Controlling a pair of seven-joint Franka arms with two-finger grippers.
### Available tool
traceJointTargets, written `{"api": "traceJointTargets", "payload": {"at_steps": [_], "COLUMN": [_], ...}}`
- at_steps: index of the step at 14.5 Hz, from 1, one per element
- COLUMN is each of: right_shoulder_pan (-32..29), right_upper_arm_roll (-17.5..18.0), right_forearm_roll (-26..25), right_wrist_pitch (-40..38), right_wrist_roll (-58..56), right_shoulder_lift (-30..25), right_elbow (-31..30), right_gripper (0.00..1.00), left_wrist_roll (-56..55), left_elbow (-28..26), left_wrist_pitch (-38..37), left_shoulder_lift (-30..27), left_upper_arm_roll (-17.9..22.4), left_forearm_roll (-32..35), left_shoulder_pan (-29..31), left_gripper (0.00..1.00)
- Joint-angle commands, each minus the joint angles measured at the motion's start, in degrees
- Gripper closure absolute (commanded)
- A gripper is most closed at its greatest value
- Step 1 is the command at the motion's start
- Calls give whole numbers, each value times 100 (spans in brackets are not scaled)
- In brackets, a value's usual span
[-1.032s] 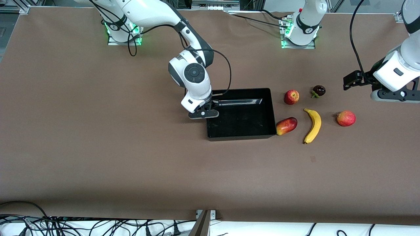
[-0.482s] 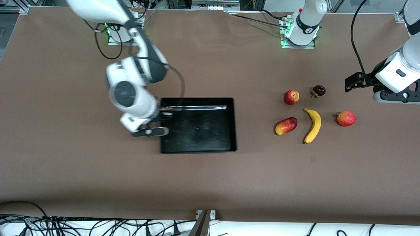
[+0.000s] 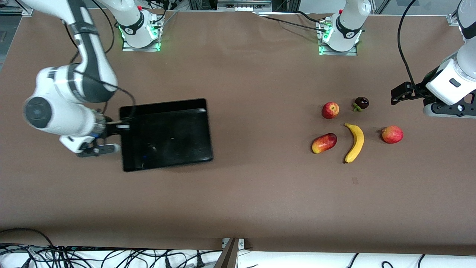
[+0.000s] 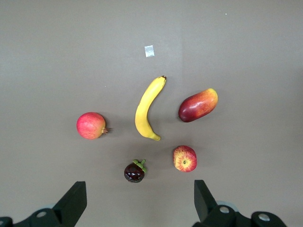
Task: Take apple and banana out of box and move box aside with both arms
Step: 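Drag the empty black box away from the fruits with the right gripper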
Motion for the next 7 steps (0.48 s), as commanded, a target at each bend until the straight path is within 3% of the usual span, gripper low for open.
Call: {"api": "traceJointTargets", "payload": {"at_steps": [1,7], "right_shoulder_pan": [-4,-13], "right_upper_arm_roll": [-337,-717], "right_forearm_roll": [191,200], "right_wrist_pitch": [1008,1495], "right_wrist_roll": [-526,-668], "right_shoulder_lift": [-613,-623], "right_elbow": [-1380,-1909], "right_gripper": [100,100], "left_wrist_roll": [50,41], "left_elbow": [19,36], "left_wrist_pitch": [-20,86], "left_shoulder_lift": [7,156], "left_upper_arm_roll": [-6,-6], "left_forearm_roll": [-26,-18], "left_shoulder_pan": [17,26], "left_gripper": [0,0]}}
